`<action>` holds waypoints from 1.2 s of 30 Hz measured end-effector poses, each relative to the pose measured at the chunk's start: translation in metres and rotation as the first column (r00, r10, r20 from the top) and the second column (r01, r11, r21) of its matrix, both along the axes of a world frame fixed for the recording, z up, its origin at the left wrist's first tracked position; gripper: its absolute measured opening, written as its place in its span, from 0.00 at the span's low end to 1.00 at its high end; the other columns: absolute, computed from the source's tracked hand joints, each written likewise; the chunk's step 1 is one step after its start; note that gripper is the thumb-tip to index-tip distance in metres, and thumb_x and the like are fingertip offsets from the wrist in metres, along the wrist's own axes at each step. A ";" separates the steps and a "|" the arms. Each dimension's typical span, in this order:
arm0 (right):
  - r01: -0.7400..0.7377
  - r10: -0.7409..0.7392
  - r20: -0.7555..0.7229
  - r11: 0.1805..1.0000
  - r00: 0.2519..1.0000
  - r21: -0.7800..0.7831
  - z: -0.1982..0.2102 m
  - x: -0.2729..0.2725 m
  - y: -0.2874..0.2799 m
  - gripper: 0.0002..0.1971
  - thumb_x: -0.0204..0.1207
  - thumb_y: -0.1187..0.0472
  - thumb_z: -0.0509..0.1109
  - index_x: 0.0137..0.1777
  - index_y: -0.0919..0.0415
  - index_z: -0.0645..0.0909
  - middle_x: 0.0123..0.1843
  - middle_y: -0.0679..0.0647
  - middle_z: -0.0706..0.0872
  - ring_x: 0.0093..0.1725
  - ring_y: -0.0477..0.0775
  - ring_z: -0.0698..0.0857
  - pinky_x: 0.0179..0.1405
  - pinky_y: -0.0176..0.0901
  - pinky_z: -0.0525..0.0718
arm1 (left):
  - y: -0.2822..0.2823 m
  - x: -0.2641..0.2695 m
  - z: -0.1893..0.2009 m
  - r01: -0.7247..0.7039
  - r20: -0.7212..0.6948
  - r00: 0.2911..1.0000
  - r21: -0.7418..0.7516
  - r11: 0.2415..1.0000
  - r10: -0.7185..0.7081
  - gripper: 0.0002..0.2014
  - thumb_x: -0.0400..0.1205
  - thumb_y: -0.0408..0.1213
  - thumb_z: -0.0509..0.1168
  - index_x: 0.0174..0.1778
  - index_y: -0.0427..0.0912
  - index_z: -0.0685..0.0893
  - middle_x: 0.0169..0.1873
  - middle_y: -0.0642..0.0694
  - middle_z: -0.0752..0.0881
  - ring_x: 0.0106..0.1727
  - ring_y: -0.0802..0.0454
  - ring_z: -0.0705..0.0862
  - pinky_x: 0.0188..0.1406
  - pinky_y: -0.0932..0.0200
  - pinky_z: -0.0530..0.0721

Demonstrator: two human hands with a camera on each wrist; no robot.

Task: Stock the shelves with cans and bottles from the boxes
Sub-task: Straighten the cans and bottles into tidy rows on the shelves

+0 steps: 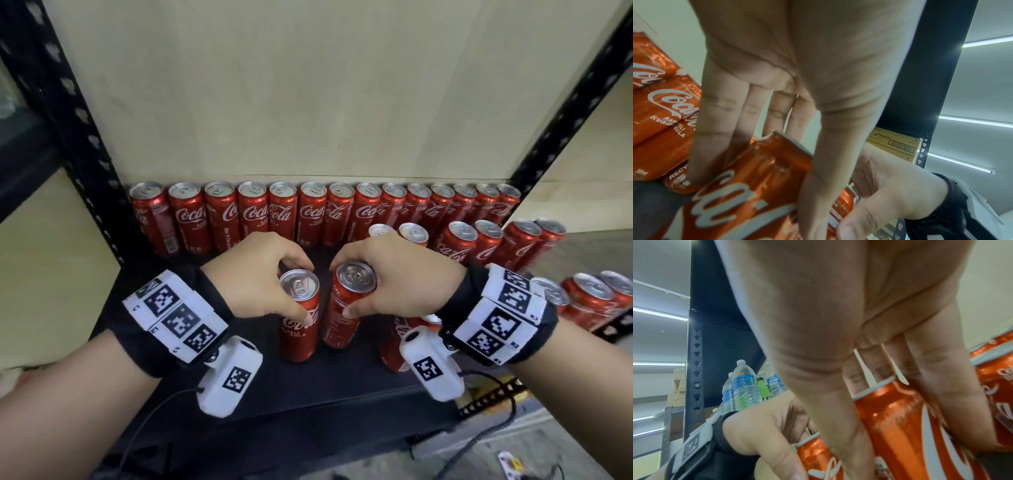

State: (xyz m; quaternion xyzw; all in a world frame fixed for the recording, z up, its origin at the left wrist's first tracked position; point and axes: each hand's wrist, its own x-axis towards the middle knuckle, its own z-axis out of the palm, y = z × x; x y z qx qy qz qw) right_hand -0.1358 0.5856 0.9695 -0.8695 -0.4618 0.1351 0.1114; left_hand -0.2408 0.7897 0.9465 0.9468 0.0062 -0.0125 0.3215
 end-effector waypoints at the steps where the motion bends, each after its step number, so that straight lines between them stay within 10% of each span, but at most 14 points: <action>1: -0.001 0.001 -0.007 1.000 1.000 -0.006 -0.002 -0.001 -0.002 0.31 0.63 0.43 0.86 0.66 0.44 0.81 0.57 0.39 0.86 0.55 0.40 0.85 0.57 0.46 0.87 | -0.002 0.001 -0.002 0.010 0.009 1.000 0.004 1.000 -0.010 0.32 0.57 0.51 0.89 0.57 0.53 0.90 0.42 0.62 0.90 0.44 0.71 0.87 0.47 0.66 0.87; 36: -0.096 0.094 -0.037 0.994 0.995 -0.048 -0.019 -0.011 -0.026 0.30 0.61 0.41 0.86 0.63 0.45 0.86 0.53 0.39 0.89 0.49 0.38 0.87 0.51 0.43 0.88 | -0.029 0.000 -0.012 0.100 -0.029 0.995 -0.023 0.995 -0.100 0.29 0.53 0.55 0.89 0.47 0.55 0.89 0.38 0.59 0.90 0.38 0.69 0.87 0.40 0.60 0.89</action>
